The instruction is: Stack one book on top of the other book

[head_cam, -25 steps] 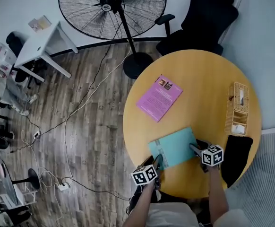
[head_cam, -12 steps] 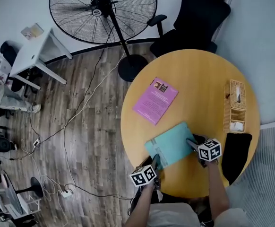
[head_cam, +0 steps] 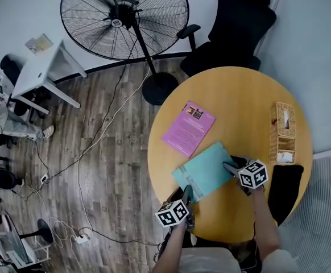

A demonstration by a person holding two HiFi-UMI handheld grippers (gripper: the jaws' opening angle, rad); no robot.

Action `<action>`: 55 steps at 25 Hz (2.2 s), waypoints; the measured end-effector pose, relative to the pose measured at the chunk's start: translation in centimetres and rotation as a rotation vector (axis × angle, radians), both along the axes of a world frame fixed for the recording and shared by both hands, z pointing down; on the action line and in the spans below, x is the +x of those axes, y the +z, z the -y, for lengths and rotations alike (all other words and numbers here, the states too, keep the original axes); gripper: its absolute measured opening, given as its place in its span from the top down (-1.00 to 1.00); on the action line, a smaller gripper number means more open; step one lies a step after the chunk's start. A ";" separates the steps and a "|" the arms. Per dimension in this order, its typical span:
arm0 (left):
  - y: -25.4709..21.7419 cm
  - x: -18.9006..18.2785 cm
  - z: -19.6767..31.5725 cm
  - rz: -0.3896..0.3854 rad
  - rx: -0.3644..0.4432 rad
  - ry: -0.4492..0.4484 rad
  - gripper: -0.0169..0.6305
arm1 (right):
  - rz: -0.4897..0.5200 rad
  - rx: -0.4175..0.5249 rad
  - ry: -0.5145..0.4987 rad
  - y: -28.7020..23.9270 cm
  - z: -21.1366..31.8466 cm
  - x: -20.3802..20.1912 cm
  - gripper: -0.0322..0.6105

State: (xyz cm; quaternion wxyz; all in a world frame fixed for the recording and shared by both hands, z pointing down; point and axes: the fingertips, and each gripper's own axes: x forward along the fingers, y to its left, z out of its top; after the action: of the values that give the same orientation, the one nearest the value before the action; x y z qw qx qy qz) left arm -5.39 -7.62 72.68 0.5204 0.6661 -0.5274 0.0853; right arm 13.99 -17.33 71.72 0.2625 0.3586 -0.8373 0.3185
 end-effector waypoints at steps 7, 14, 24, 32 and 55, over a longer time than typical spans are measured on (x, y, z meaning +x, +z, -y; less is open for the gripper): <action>-1.2 -0.2 2.7 -0.008 0.037 -0.003 0.48 | -0.005 0.022 -0.082 -1.2 4.1 -1.0 0.34; -2.1 -0.8 4.9 0.026 0.059 0.000 0.48 | -0.013 0.029 -0.138 -1.7 7.7 -2.5 0.33; -2.1 -1.3 9.6 0.036 0.064 -0.006 0.49 | -0.018 0.043 -0.201 -1.7 13.6 -4.1 0.33; -2.7 -1.1 13.8 0.014 0.083 -0.008 0.51 | -0.016 0.030 -0.210 -1.0 18.3 -4.0 0.32; 0.7 -2.9 17.5 -0.004 0.031 -0.048 0.52 | -0.056 0.113 -0.345 1.2 24.7 -8.4 0.30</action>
State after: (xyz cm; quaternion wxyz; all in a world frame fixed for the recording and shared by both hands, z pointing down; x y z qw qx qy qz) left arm -8.31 -25.11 73.41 0.5130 0.6616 -0.5433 0.0632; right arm 5.62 -42.00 72.96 0.3158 0.2324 -0.8954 0.2112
